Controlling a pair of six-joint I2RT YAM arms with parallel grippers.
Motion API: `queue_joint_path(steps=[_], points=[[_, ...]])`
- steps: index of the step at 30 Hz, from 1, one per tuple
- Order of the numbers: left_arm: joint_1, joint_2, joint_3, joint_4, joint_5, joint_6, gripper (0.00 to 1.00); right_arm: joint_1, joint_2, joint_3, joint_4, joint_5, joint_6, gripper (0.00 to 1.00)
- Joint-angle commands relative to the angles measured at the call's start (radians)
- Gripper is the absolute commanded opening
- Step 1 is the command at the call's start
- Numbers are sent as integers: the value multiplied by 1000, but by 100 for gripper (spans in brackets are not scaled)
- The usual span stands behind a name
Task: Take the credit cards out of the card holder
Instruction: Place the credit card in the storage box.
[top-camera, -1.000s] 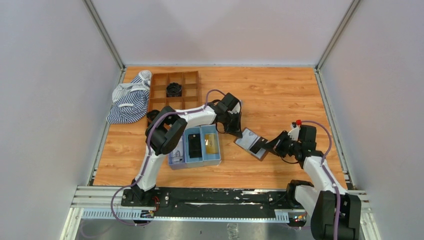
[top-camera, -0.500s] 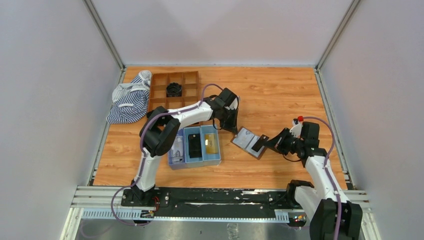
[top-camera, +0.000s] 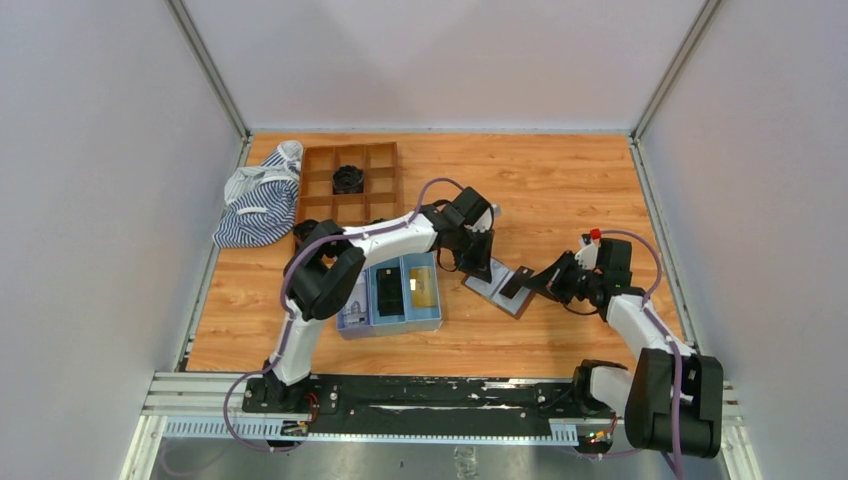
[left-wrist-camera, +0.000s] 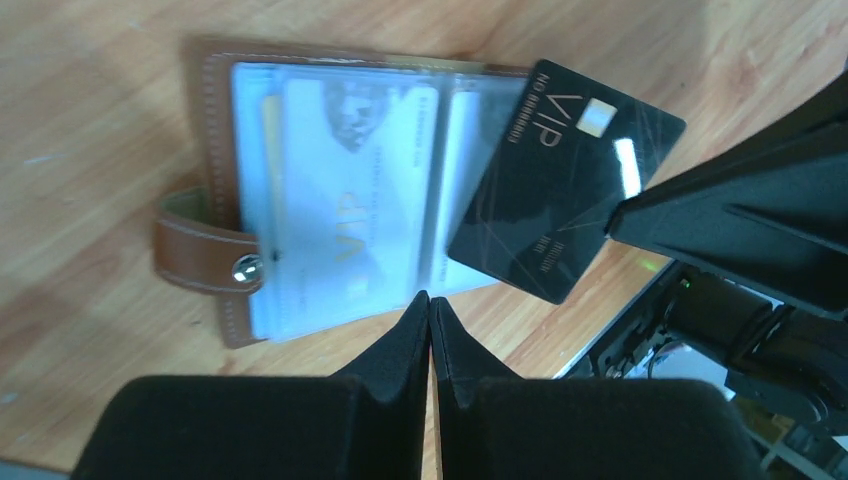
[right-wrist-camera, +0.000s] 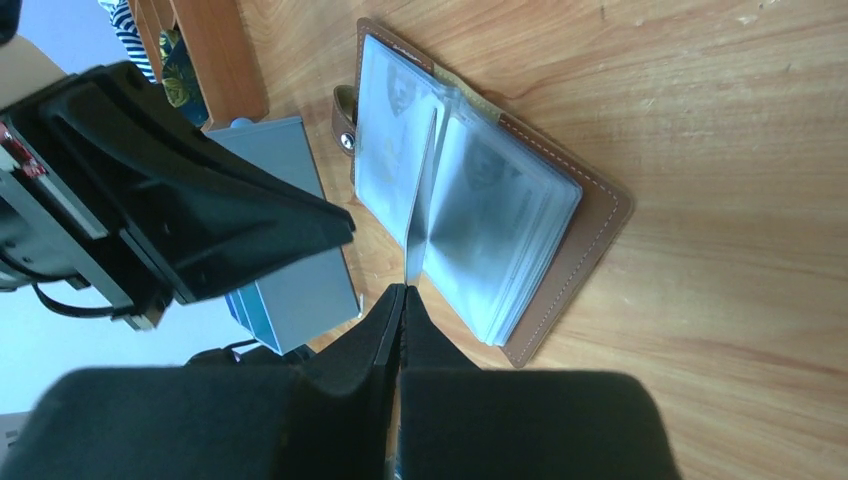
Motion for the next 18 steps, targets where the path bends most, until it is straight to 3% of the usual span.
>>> queue_joint_path(steps=[1,18], points=[[-19,57,30,31,44,-25,6,11,36,-1,49,-22,10,0],[-21,175,153,-11,-28,-30,6,21,103,9,97,-32,12,0]])
